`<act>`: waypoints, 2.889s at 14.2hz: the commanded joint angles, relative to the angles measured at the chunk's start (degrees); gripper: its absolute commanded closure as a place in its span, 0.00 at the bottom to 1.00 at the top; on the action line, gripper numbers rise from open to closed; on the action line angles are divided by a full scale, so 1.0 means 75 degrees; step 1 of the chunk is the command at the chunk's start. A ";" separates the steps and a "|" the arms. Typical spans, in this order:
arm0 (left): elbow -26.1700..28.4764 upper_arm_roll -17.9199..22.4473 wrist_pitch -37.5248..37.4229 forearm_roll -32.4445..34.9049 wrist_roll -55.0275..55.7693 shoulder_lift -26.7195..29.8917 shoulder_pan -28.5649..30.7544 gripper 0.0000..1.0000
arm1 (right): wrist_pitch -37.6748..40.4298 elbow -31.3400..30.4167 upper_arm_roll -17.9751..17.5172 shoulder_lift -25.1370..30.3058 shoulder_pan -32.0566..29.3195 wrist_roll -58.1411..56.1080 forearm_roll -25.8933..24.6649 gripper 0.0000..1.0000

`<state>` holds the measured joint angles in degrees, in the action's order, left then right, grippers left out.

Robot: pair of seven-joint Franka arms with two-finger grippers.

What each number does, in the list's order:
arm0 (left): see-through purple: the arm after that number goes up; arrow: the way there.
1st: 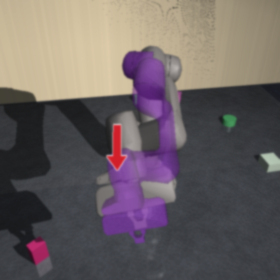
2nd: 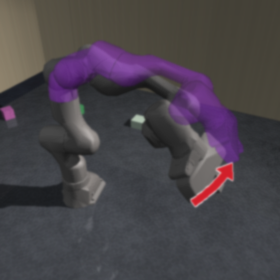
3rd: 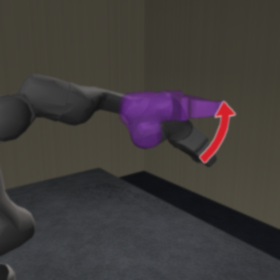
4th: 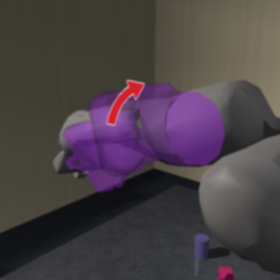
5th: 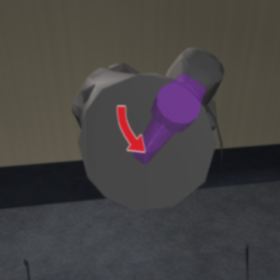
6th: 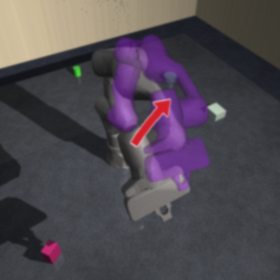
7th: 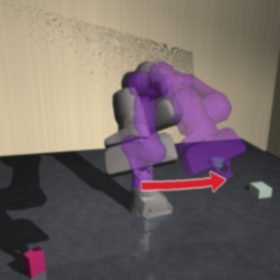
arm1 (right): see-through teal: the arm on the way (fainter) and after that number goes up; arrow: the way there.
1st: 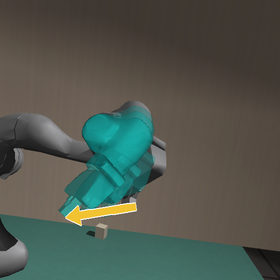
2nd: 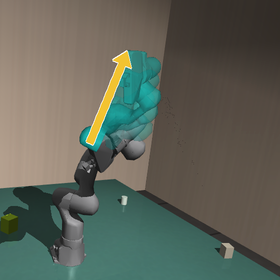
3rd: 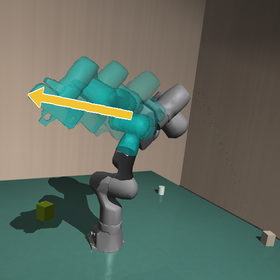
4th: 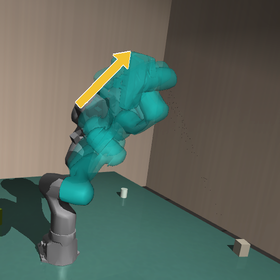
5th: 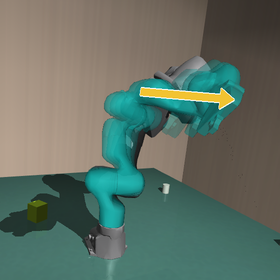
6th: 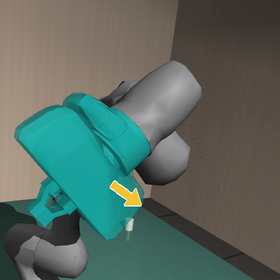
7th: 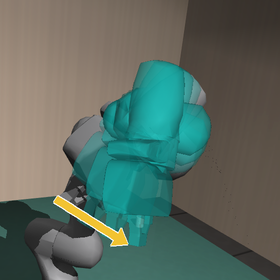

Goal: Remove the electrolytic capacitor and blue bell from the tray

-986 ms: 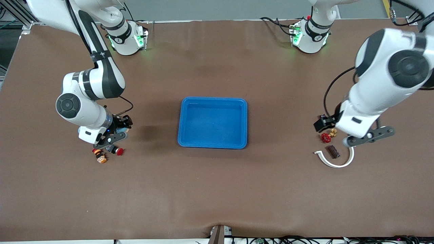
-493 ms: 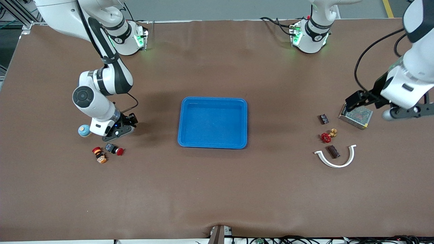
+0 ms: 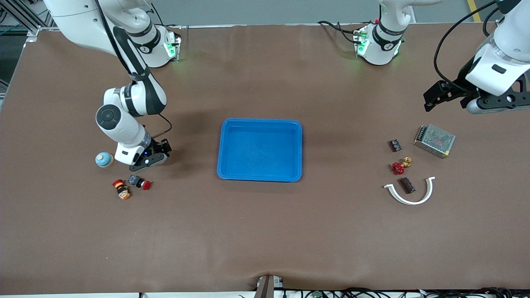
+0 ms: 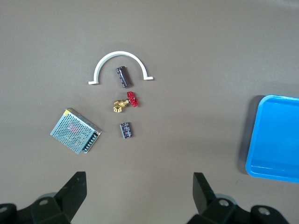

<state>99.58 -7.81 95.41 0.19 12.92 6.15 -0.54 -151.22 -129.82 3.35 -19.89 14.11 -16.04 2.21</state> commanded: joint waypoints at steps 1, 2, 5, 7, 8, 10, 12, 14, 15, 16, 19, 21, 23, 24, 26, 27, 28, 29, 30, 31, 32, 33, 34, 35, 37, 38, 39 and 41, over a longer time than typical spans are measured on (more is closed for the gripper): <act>0.0141 0.0046 -0.0029 -0.0165 -0.0200 0.0164 -0.0033 0.00 | -0.0286 -0.0069 -0.0060 -0.0148 -0.0019 -0.0064 -0.0025 0.59; 0.0117 0.0046 -0.0041 -0.0131 -0.0211 0.0164 -0.0044 0.00 | -0.0368 -0.0069 -0.0061 -0.0207 0.0005 -0.0064 -0.0025 0.59; 0.0105 0.0057 -0.0041 -0.0095 -0.0492 0.0152 0.0002 0.00 | -0.0416 -0.0069 -0.0061 -0.0277 0.0028 -0.0064 -0.0025 0.59; 0.0082 0.0057 -0.0239 -0.0083 -0.0481 0.0152 0.0002 0.00 | -0.0427 -0.0057 -0.0061 -0.0289 0.0017 -0.0064 -0.0025 0.46; 0.0047 0.0057 -0.0275 -0.0072 -0.0481 0.0152 0.0002 0.00 | -0.0439 -0.0046 -0.0061 -0.0289 0.0017 -0.0064 -0.0025 0.32; 0.0035 0.0069 -0.0287 -0.0072 -0.0481 0.0141 0.0002 0.00 | -0.0427 -0.0034 -0.0061 -0.0289 0.0005 -0.0053 -0.0025 0.04; 0.0035 0.0057 -0.0287 -0.0060 -0.0493 0.0141 0.0002 0.00 | -0.0369 -0.0011 -0.0061 -0.0266 0.0005 -0.0041 -0.0025 0.00; 0.0035 0.0046 -0.0287 -0.0060 -0.0481 0.0141 -0.0009 0.00 | -0.0310 0.0013 -0.0061 -0.0196 -0.0007 -0.0041 -0.0025 0.00; 0.0023 0.0046 -0.0287 -0.0060 -0.0481 0.0106 -0.0021 0.00 | -0.0229 0.0013 -0.0061 -0.0137 -0.0018 -0.0029 -0.0025 0.00; 0.0023 0.0046 -0.0276 -0.0060 -0.0469 0.0094 -0.0033 0.00 | 0.0016 0.0048 -0.0061 -0.0067 -0.0018 -0.0029 -0.0025 0.00; -0.0071 0.0046 -0.0264 -0.0072 -0.0446 0.0047 -0.0045 0.00 | 0.1313 0.0375 -0.0061 0.0435 0.0005 0.0065 -0.0025 0.00; -0.0082 0.0046 -0.0275 -0.0072 -0.0434 0.0047 -0.0033 0.00 | 0.2485 0.0866 -0.0049 0.0741 -0.0018 0.0088 -0.0013 0.00; -0.0071 0.0046 -0.0275 -0.0060 -0.0434 0.0070 -0.0021 0.00 | 0.3680 0.1579 -0.0037 0.0812 -0.0042 0.0239 -0.0025 0.00; -0.0082 0.0046 -0.0275 -0.0072 -0.0434 0.0070 -0.0021 0.00 | 0.4173 0.1885 -0.0049 0.0859 -0.0042 0.0403 -0.0025 0.00; -0.0094 0.0046 -0.0275 -0.0072 -0.0422 0.0082 -0.0009 0.00 | 0.5076 0.2506 -0.0037 0.0999 -0.0042 0.0650 -0.0025 0.00; -0.0129 0.0046 -0.0275 -0.0072 -0.0422 0.0082 -0.0009 0.00 | 0.5498 0.2880 -0.0037 0.1035 -0.0065 0.0662 -0.0025 0.00; -0.0129 0.0046 -0.0275 -0.0072 -0.0422 0.0082 -0.0009 0.00 | 0.5978 0.3418 -0.0014 0.1023 -0.0158 0.0651 -0.0036 0.00; -0.0129 0.0046 -0.0275 -0.0072 -0.0422 0.0082 -0.0009 0.00 | 0.6459 0.3992 -0.0025 0.0977 -0.0368 0.0651 -0.0036 0.00; -0.0129 0.0046 -0.0275 -0.0072 -0.0422 0.0094 0.0002 0.00 | 0.6835 0.4531 -0.0025 0.0953 -0.0498 0.0627 -0.0083 0.00; -0.0129 0.0046 -0.0287 -0.0072 -0.0434 0.0094 -0.0009 0.00 | 0.7140 0.5024 -0.0014 0.0953 -0.0545 0.0639 -0.0130 0.00; -0.0129 0.0046 -0.0287 -0.0072 -0.0434 0.0094 0.0002 0.00 | 0.7375 0.5435 -0.0002 0.0953 -0.0650 0.0650 -0.0142 0.00; -0.0129 0.0046 -0.0287 -0.0072 -0.0457 0.0094 0.0002 0.00 | 0.7609 0.5717 0.0010 0.0953 -0.0756 0.0651 -0.0165 0.00; -0.0129 0.0046 -0.0287 -0.0072 -0.0469 0.0094 0.0002 0.00 | 0.7763 0.5952 -0.0002 0.0953 -0.0861 0.0639 -0.0293 0.00; -0.0129 0.0046 -0.0276 -0.0072 -0.0469 0.0082 0.0002 0.00 | 0.7787 0.6082 -0.0002 0.0953 -0.1025 0.0592 -0.0410 0.00; -0.0129 0.0046 -0.0275 -0.0072 -0.0469 0.0082 0.0002 0.00 | 0.7811 0.6445 -0.0014 0.0953 -0.1353 0.0592 -0.0423 0.00; -0.0129 0.0046 -0.0275 -0.0072 -0.0481 0.0082 -0.0009 0.00 | 0.7857 0.6516 0.0033 0.0988 -0.1436 0.0650 -0.0504 0.00; -0.0129 0.0046 -0.0275 -0.0072 -0.0481 0.0082 0.0002 0.00 | 0.7962 0.6540 0.0126 0.1011 -0.1552 0.0651 -0.0505 0.00; -0.0129 0.0046 -0.0287 -0.0072 -0.0481 0.0082 0.0002 0.00 | 0.7987 0.6750 0.0151 0.1058 -0.1915 0.0650 -0.0353 0.00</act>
<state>99.00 -7.75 94.18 0.17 10.64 6.27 -0.54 -92.77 -81.59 5.01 -11.95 2.27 -11.79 -0.38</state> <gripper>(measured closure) 0.000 0.000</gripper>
